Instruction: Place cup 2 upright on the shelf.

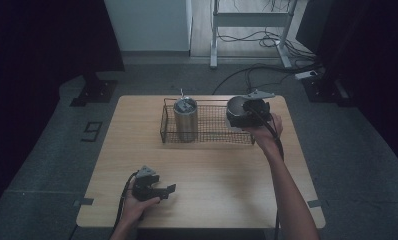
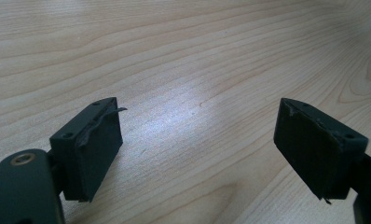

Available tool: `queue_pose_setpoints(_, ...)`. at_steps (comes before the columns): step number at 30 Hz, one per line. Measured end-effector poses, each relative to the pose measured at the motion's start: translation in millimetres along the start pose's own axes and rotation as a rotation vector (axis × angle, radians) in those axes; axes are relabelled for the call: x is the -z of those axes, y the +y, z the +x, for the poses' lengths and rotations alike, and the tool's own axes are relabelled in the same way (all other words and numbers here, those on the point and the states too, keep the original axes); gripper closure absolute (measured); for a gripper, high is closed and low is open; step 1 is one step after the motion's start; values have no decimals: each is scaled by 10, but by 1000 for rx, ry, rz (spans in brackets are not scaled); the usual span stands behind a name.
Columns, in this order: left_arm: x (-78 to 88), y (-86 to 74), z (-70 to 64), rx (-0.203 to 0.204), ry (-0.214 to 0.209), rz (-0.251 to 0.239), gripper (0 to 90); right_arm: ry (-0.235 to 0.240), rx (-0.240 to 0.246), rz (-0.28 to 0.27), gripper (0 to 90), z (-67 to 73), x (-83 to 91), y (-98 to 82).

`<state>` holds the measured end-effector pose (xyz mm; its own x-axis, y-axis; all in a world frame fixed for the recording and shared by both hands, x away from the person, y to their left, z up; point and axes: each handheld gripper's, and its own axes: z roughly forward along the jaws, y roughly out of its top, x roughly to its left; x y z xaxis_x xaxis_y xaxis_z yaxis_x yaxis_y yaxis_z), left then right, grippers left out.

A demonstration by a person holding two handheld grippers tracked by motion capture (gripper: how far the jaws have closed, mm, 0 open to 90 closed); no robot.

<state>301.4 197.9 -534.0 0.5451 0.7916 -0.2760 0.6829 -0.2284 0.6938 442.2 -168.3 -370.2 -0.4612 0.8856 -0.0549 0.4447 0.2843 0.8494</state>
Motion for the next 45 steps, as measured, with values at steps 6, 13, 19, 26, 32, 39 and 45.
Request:
queue_pose_setpoints(6, 5, -1, 7, 2, 0, -1, 153, -2, -4, 15, 66, -28, -124, -4)
queue_pose_setpoints(13, 8, -1, 12, 1, 0, 1, 153, -4, -15, 27, 65, -55, -224, -17)
queue_pose_setpoints(19, 9, -2, 16, 2, -2, 0, 153, -3, -32, 32, 66, -98, -291, -26)
queue_pose_setpoints(26, 9, -3, 20, 2, -3, 1, 153, -5, -30, 39, 66, -115, -334, 16)
queue_pose_setpoints(32, 14, -3, 25, 2, -5, 1, 153, -7, -24, 50, 66, -120, -393, 58)
queue_pose_setpoints(39, 22, -3, 35, 7, -5, -2, 153, -3, -19, 59, 66, -124, -489, 124)
queue_pose_setpoints(45, 21, -4, 35, 6, -6, -1, 153, -9, -16, 63, 66, -132, -552, 156)
